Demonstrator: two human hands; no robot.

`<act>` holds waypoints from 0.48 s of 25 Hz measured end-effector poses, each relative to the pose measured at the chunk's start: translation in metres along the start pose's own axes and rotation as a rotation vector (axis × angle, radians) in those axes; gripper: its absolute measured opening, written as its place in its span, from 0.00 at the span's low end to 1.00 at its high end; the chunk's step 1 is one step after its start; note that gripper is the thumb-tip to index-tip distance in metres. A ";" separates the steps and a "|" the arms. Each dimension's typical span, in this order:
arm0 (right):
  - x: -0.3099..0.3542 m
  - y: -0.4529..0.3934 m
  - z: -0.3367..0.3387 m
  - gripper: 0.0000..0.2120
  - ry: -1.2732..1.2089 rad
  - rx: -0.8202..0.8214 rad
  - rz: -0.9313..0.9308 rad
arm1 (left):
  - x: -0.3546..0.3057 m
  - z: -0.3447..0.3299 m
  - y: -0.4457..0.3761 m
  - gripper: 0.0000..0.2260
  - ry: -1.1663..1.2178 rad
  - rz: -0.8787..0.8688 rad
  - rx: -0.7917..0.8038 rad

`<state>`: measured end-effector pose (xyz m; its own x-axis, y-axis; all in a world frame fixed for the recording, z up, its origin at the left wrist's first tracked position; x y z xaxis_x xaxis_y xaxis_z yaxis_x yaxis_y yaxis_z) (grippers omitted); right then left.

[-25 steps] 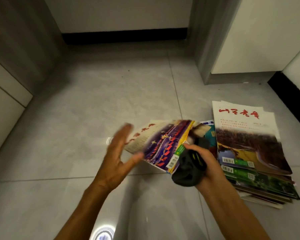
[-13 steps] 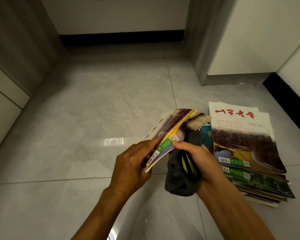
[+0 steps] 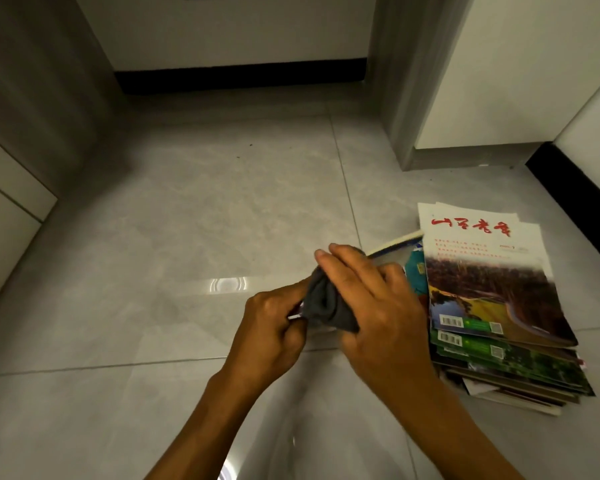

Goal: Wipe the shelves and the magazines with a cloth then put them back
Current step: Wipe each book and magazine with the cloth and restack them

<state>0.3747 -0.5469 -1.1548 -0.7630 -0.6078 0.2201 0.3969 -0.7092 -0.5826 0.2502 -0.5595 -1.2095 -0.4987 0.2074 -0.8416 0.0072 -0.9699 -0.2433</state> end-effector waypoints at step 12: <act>-0.125 0.049 -0.057 0.15 -0.232 0.354 -0.650 | 0.014 0.059 0.006 0.09 0.357 0.197 -0.467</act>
<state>0.4601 -0.4855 -1.2559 -0.7873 -0.0616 0.6134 0.0750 -0.9972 -0.0038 0.1920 -0.5699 -1.1947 -0.1291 0.1382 -0.9820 0.4883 -0.8530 -0.1842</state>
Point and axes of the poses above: each hand's wrist, its own y-axis away from the middle knuckle, its own z-axis out of the back of the hand, x = y × z, the point moved 7 cm from there along -y, towards the middle knuckle, and after that the axes turned 9 degrees about y, right-handed, at the moved point
